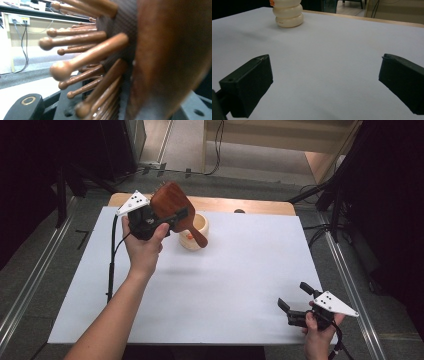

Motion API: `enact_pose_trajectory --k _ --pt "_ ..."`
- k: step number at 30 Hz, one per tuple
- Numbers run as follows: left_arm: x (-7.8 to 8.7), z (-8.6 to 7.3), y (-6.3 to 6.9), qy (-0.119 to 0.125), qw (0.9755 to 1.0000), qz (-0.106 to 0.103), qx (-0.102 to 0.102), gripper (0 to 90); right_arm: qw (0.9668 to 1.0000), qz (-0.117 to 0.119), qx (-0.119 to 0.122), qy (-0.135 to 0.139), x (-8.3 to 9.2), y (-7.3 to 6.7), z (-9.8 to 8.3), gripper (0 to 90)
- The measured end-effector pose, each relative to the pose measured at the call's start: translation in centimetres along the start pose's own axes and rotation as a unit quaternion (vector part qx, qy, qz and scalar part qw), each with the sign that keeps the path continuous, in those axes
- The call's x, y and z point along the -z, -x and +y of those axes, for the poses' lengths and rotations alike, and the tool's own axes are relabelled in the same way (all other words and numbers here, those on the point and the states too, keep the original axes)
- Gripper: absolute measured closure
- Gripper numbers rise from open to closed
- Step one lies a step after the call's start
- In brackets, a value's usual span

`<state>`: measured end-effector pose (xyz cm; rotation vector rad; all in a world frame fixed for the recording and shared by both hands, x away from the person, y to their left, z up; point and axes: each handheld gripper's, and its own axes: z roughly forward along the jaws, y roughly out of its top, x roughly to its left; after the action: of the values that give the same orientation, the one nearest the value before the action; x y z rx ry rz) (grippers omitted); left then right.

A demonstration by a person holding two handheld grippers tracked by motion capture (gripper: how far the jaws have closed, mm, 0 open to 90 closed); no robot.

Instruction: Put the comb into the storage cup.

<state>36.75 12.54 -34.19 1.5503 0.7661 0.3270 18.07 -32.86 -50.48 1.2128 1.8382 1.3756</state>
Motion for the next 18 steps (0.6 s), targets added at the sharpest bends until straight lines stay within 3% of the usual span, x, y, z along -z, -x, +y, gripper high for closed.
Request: enact_pose_trajectory --k 18 --pt "-1.3 0.6 -0.8 -0.003 0.9999 0.010 -0.001 56.1 1.0000 -0.001 -0.003 -0.001 0.0 0.1 0.0 0.0"
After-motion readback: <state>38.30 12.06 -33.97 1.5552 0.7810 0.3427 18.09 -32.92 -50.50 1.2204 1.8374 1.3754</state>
